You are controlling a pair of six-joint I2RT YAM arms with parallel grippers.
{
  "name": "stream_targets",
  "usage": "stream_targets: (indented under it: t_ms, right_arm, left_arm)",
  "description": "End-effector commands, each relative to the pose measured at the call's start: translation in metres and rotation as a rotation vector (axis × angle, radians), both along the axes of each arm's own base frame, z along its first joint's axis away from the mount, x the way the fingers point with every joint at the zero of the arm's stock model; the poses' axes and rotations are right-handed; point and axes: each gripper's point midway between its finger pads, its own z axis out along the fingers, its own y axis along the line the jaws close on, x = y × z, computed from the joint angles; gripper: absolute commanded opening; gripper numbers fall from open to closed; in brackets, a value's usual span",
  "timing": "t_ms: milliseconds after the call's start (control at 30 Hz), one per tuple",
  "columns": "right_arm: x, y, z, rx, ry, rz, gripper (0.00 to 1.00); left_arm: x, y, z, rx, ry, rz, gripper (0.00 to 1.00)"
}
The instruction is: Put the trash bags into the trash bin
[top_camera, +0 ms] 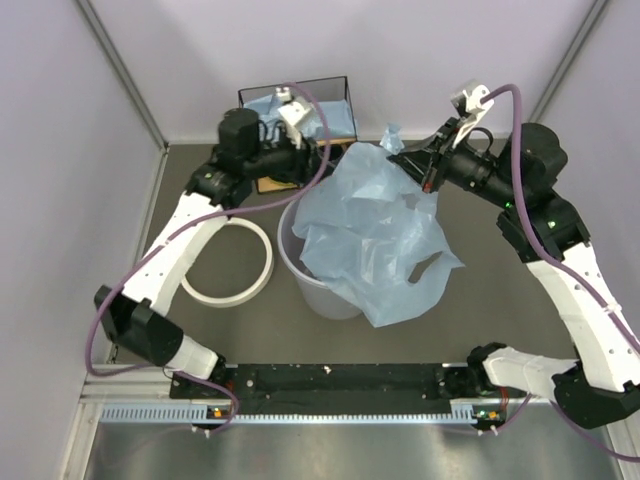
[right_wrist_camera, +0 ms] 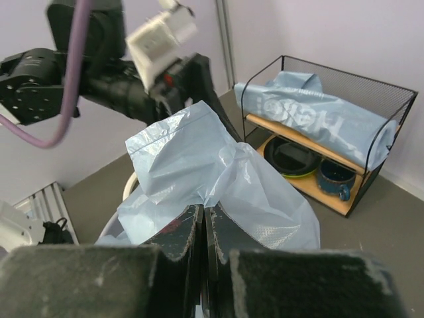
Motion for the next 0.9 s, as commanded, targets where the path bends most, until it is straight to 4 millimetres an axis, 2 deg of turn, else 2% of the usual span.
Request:
stream_targets:
  t_ms: [0, 33, 67, 100, 200, 233, 300, 333, 433, 467, 500, 567, 600, 667, 700, 767, 800, 833, 867]
  right_arm:
    - [-0.010, 0.007, 0.008, 0.025, -0.002, 0.058, 0.00]
    - [-0.010, 0.007, 0.009, 0.026, -0.005, 0.055, 0.00]
    - [-0.011, 0.006, 0.011, 0.029, -0.005, 0.054, 0.00]
    - [-0.011, 0.006, 0.011, 0.031, -0.003, 0.049, 0.00]
    - [-0.006, 0.008, 0.006, 0.027, 0.012, 0.048, 0.00]
    - [-0.005, 0.009, 0.006, 0.026, 0.016, 0.052, 0.00]
    - [0.003, 0.014, 0.000, 0.020, 0.035, 0.055, 0.00]
    - [0.007, 0.016, -0.003, 0.015, 0.042, 0.052, 0.00]
    - [0.023, 0.022, -0.017, -0.003, 0.072, 0.037, 0.00]
    - [0.029, 0.023, -0.022, -0.010, 0.087, 0.025, 0.00]
    - [0.032, 0.024, -0.024, -0.011, 0.094, 0.022, 0.00]
    - [0.036, 0.027, -0.028, -0.011, 0.106, 0.025, 0.00]
    - [0.040, 0.028, -0.032, -0.013, 0.119, 0.021, 0.00]
    - [0.047, 0.028, -0.035, -0.009, 0.126, -0.004, 0.00]
    - [0.053, 0.030, -0.040, -0.011, 0.143, -0.016, 0.00]
    - [0.065, 0.029, -0.044, -0.008, 0.159, -0.059, 0.00]
    - [0.068, 0.030, -0.040, 0.001, 0.159, -0.065, 0.00]
    - [0.071, 0.033, -0.042, 0.002, 0.167, -0.058, 0.00]
    - [0.069, 0.037, -0.036, 0.021, 0.159, -0.037, 0.00]
  left_arm:
    - [-0.009, -0.022, -0.007, 0.074, -0.002, -0.081, 0.52]
    - [-0.016, -0.024, -0.027, 0.103, 0.042, -0.111, 0.50]
    - [-0.022, -0.024, -0.040, 0.120, 0.072, -0.131, 0.49]
    - [-0.037, -0.024, -0.048, 0.137, 0.098, -0.173, 0.44]
    - [-0.055, -0.022, -0.077, 0.221, 0.148, -0.229, 0.42]
    - [-0.058, -0.020, -0.082, 0.241, 0.163, -0.244, 0.42]
    - [-0.059, -0.016, -0.079, 0.262, 0.166, -0.258, 0.44]
    - [-0.060, -0.011, -0.077, 0.262, 0.191, -0.238, 0.50]
    - [-0.035, 0.011, -0.036, 0.169, 0.137, -0.102, 0.61]
    - [-0.031, 0.017, -0.020, 0.135, 0.106, -0.083, 0.64]
    - [-0.025, 0.033, 0.004, 0.093, 0.054, -0.034, 0.68]
    - [-0.023, 0.042, 0.037, 0.009, -0.013, -0.009, 0.71]
    - [-0.028, 0.050, 0.052, -0.011, -0.054, 0.002, 0.71]
    - [-0.042, 0.049, 0.066, -0.014, -0.128, -0.049, 0.72]
    - [-0.061, 0.043, 0.074, -0.024, -0.158, -0.118, 0.72]
    - [-0.079, 0.034, 0.074, -0.034, -0.153, -0.180, 0.72]
    - [-0.095, 0.023, 0.075, -0.040, -0.152, -0.241, 0.72]
    - [-0.104, 0.017, 0.072, -0.032, -0.162, -0.277, 0.72]
    - [-0.112, 0.012, 0.070, -0.026, -0.174, -0.310, 0.73]
